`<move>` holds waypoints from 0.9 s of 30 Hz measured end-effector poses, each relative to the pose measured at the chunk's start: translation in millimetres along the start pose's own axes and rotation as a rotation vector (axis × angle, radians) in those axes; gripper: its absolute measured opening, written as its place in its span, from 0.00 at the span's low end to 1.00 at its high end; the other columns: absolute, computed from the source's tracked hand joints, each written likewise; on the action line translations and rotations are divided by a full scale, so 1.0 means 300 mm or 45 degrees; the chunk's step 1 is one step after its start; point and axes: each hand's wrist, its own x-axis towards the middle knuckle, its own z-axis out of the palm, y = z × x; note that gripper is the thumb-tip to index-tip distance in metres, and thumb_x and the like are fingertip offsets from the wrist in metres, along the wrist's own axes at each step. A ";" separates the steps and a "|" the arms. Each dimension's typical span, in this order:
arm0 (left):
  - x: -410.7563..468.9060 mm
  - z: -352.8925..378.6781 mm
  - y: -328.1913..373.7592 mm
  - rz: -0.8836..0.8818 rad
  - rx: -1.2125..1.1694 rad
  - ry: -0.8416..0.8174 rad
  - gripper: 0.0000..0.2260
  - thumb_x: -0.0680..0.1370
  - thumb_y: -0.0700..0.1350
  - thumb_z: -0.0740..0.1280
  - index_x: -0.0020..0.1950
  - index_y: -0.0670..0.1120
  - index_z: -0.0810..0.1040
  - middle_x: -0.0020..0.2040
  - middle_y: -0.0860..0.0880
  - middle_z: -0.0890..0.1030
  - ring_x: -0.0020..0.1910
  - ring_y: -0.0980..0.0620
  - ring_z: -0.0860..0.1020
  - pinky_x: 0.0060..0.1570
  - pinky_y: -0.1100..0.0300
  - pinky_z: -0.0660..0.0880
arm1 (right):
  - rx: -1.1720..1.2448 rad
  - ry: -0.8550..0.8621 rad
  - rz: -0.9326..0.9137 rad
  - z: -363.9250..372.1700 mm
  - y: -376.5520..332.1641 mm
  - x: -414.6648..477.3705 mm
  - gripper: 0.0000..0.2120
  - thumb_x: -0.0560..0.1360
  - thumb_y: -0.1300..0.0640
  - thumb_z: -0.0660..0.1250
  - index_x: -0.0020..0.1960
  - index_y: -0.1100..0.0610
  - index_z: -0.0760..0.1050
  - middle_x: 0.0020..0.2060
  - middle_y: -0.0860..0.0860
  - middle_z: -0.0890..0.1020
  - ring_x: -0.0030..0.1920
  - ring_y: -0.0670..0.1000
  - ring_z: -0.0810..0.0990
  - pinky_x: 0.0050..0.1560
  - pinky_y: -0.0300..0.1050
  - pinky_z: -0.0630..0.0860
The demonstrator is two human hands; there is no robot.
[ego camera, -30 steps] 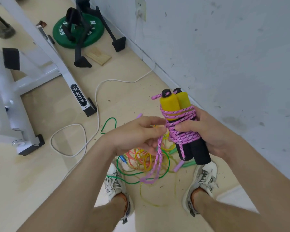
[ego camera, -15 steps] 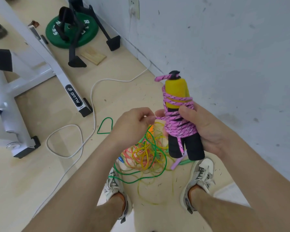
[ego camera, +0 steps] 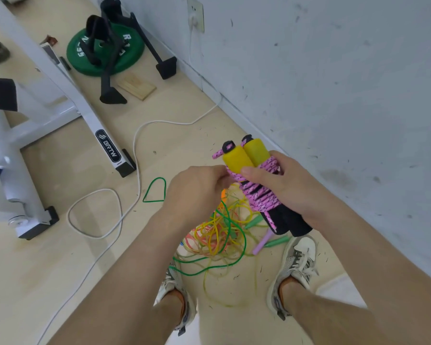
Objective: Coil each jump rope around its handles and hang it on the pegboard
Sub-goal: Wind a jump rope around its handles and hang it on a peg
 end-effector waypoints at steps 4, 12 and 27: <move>0.003 0.000 -0.018 0.195 0.028 -0.084 0.12 0.81 0.53 0.59 0.57 0.53 0.81 0.41 0.46 0.81 0.45 0.45 0.77 0.38 0.55 0.69 | -0.247 0.167 -0.041 -0.033 0.023 0.014 0.16 0.68 0.48 0.77 0.51 0.52 0.78 0.43 0.48 0.86 0.43 0.47 0.84 0.47 0.45 0.81; -0.033 -0.057 -0.011 0.068 -0.496 0.021 0.05 0.75 0.43 0.70 0.43 0.51 0.85 0.36 0.53 0.84 0.40 0.56 0.81 0.43 0.60 0.75 | -1.228 0.234 -0.059 -0.039 0.078 0.026 0.25 0.66 0.35 0.70 0.53 0.48 0.66 0.39 0.48 0.79 0.43 0.55 0.79 0.42 0.52 0.78; 0.006 -0.035 0.049 -0.369 -1.964 -0.022 0.05 0.73 0.33 0.67 0.46 0.39 0.81 0.36 0.43 0.84 0.32 0.52 0.82 0.33 0.67 0.78 | -1.034 0.213 -0.131 -0.005 0.055 0.017 0.23 0.64 0.38 0.74 0.50 0.48 0.69 0.36 0.46 0.79 0.39 0.48 0.78 0.41 0.50 0.77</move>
